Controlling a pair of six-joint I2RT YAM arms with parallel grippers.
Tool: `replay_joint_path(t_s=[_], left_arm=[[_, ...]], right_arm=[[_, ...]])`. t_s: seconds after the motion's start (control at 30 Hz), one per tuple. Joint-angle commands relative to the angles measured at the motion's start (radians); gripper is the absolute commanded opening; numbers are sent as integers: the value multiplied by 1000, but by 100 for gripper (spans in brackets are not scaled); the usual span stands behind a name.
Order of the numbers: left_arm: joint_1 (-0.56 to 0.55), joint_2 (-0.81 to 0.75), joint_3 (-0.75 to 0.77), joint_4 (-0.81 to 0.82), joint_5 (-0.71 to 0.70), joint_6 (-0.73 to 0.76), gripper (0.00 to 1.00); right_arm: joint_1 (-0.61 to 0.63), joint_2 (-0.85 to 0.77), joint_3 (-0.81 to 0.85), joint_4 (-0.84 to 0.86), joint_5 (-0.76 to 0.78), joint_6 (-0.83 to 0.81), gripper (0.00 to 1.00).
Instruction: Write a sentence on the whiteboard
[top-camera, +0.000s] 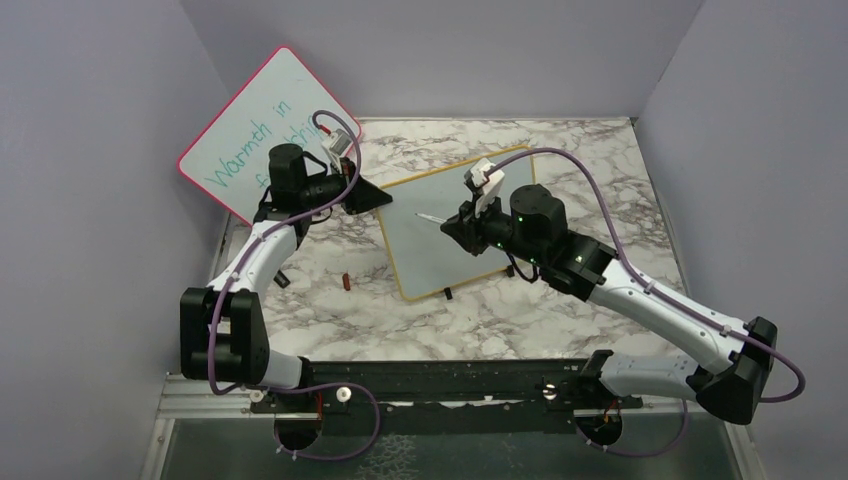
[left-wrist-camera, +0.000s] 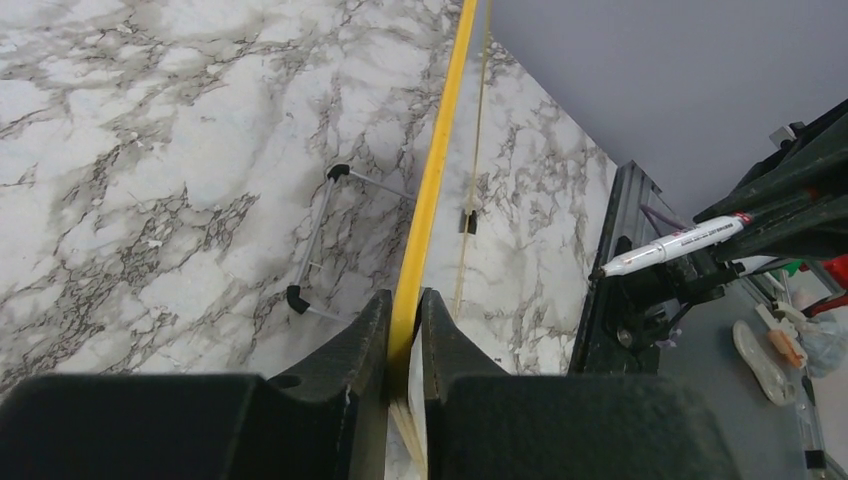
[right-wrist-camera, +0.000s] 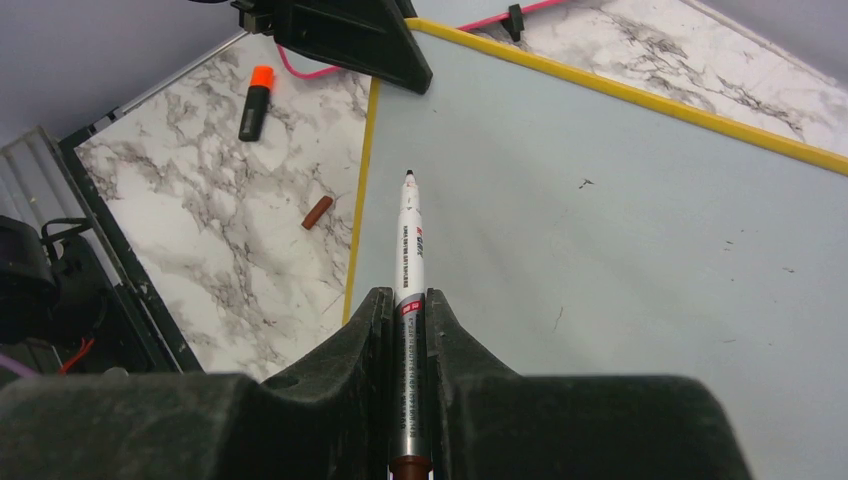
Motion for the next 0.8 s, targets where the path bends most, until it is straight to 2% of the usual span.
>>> replay_joint_path(t_s=[0.0,0.07,0.23,0.37,0.77], left_arm=[[7,-42,-32,25,28,23,10],[7,-51,-42,26,23,22,5],[6,-84,-71,32,6,18,0],[6,-107,-92,40,-7,20,0],[4,-118,-109,13,-28,42,0]], right_arm=[[10,10,36,27,36,7,1],[12,15,45,22,42,17,1],[37,15,47,37,94,29,1],[91,16,47,51,152,5,1],[278,64,37,115,463,-137,1]])
